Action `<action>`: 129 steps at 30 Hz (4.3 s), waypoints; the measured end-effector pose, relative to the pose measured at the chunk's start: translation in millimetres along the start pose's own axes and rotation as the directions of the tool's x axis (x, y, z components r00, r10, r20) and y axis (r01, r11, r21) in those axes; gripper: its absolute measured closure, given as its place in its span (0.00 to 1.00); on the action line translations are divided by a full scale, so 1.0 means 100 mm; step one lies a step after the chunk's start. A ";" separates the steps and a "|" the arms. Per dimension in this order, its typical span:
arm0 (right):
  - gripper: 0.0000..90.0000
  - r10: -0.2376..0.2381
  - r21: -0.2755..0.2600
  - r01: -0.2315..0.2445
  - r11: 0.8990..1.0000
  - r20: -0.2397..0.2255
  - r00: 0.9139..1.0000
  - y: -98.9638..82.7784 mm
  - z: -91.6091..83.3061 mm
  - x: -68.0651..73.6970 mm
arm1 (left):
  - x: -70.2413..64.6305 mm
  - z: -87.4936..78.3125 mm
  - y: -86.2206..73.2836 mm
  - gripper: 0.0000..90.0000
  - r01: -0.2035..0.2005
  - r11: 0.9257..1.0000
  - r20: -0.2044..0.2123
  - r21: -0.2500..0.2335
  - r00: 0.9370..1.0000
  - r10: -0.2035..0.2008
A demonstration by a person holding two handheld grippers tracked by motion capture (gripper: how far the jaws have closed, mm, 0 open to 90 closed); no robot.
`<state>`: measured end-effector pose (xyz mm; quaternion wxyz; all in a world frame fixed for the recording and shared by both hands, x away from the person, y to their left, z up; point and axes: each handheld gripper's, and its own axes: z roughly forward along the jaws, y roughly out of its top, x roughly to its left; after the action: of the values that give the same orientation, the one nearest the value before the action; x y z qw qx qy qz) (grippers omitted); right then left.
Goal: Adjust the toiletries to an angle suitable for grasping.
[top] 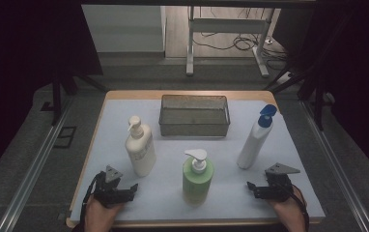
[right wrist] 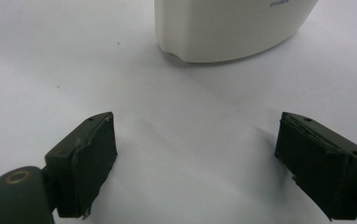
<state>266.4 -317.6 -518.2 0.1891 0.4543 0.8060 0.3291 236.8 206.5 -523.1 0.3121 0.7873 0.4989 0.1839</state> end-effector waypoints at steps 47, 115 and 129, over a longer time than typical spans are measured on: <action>0.47 0.052 -0.045 -0.054 0.997 -0.044 0.998 0.10 -0.17 0.05 | 0.01 0.00 0.00 0.14 0.002 1.000 0.004 -0.001 1.000 -0.002; 1.00 -0.017 -0.116 0.028 0.993 0.089 0.996 0.70 0.15 0.40 | 0.00 0.00 0.00 0.14 0.003 1.000 0.004 -0.003 1.000 -0.003; 1.00 -0.013 -0.091 0.021 0.996 0.086 0.996 0.53 0.04 0.24 | 0.00 0.00 0.00 0.14 0.003 1.000 0.004 -0.003 1.000 -0.003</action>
<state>289.3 -275.9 -483.9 0.2470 0.4519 0.7850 0.3444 236.7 207.0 -523.4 0.3146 0.7864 0.4993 0.1828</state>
